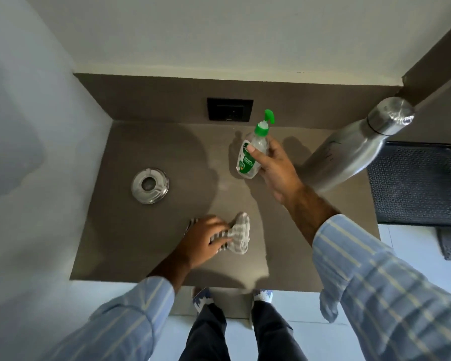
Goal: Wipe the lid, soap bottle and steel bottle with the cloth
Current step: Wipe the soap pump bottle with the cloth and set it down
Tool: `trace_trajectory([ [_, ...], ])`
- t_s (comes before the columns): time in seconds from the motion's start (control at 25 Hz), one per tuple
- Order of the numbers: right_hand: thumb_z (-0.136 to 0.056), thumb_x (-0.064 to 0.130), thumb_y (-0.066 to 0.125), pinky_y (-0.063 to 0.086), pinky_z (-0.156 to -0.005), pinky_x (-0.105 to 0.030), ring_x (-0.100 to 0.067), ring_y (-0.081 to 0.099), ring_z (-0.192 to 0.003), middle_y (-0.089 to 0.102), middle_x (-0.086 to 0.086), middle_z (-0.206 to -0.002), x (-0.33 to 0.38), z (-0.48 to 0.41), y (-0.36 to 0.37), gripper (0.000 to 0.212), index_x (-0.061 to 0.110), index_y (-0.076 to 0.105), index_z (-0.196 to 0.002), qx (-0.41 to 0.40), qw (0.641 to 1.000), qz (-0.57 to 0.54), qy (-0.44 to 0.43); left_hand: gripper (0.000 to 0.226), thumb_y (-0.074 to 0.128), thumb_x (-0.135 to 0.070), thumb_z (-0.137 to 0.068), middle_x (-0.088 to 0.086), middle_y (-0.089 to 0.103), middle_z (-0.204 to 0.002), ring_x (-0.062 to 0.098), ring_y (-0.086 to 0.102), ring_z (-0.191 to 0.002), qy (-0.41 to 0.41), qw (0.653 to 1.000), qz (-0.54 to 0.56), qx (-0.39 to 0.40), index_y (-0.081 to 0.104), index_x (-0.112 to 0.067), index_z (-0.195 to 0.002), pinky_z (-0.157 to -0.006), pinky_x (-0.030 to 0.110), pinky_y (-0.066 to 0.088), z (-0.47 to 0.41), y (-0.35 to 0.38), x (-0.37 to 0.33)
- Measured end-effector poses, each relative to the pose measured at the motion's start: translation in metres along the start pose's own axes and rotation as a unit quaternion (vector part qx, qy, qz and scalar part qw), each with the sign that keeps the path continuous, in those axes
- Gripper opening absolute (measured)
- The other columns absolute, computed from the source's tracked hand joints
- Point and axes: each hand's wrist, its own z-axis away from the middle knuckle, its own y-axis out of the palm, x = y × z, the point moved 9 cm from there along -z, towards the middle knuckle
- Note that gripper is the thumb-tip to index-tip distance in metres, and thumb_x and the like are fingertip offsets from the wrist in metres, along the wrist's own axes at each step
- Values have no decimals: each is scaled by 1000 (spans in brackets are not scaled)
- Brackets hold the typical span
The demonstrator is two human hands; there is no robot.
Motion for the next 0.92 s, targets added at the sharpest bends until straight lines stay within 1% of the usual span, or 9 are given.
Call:
trace_trajectory([
  [0.16, -97, 8, 69, 53, -107, -43, -24, 66, -118, 69, -4, -124, -14, 7, 11, 43, 13, 57, -138, 38, 997, 56, 27, 32, 65, -38, -90, 4, 73, -104, 8, 63, -96, -67, 997, 22, -27, 75, -12, -105, -88, 10, 43, 86, 14, -6],
  [0.32, -96, -4, 66, 60, -87, -22, -16, 67, -104, 65, -11, -126, -29, 12, 24, 50, 2, 52, -143, 70, 993, 87, 45, 11, 68, -34, -92, -19, 70, -92, 2, 66, -86, -142, 983, 119, 12, 73, -25, -97, -78, 20, 51, 140, 35, -9],
  [0.44, -93, -9, 67, 57, -89, -22, -17, 65, -106, 64, -11, -128, -34, 9, 36, 53, 0, 51, -143, 96, 986, 132, 42, 14, 69, -42, -87, -18, 72, -77, 2, 66, -72, -255, 938, 231, 41, 74, -29, -87, -71, 28, 53, 158, 40, -5],
  [0.52, -92, -12, 66, 55, -93, -26, -21, 61, -113, 63, -14, -130, -39, 4, 43, 55, -3, 49, -143, 113, 979, 164, 42, 32, 72, -51, -75, -5, 76, -80, 12, 68, -76, -329, 875, 350, -66, 79, -23, -89, -75, 32, 51, 148, 14, 6],
  [0.6, -89, -18, 65, 51, -97, -29, -23, 57, -117, 61, -17, -131, -46, 1, 47, 60, -5, 47, -145, 128, 970, 203, 46, 55, 74, -54, -71, 14, 76, -100, 27, 68, -92, -379, 756, 507, -166, 77, -12, -106, -89, 42, 51, 124, -7, 23],
  [0.68, -87, -23, 63, 53, -94, -23, -23, 58, -115, 58, -14, -130, -50, 1, 49, 63, -7, 46, -145, 138, 963, 228, 41, 55, 55, -48, -94, 14, 72, -124, 30, 69, -108, -349, 665, 625, -212, 65, -9, -131, -104, 45, 50, 79, -31, 27],
  [0.72, -87, -24, 62, 54, -88, -16, -20, 61, -109, 57, -12, -129, -51, 2, 50, 63, -7, 46, -145, 142, 960, 237, 35, 47, 42, -38, -104, 8, 69, -131, 24, 68, -113, -314, 655, 646, -233, 59, -8, -136, -108, 40, 49, 54, -48, 26],
  [0.8, -87, -23, 63, 54, -86, -12, -12, 64, -100, 59, -12, -130, -51, 5, 53, 62, -6, 48, -145, 146, 956, 253, 34, 42, 32, -24, -109, 3, 70, -130, 13, 69, -113, -285, 671, 633, -260, 57, -6, -137, -104, 30, 50, 16, -69, 24],
  [0.92, -86, -19, 67, 53, -103, -31, -23, 67, -114, 64, -17, -137, -55, 4, 54, 64, 2, 53, -144, 144, 954, 262, 31, 33, 38, -23, -109, 0, 75, -107, 10, 74, -94, -319, 708, 574, -261, 66, -13, -121, -81, 25, 55, -13, -70, 22],
])
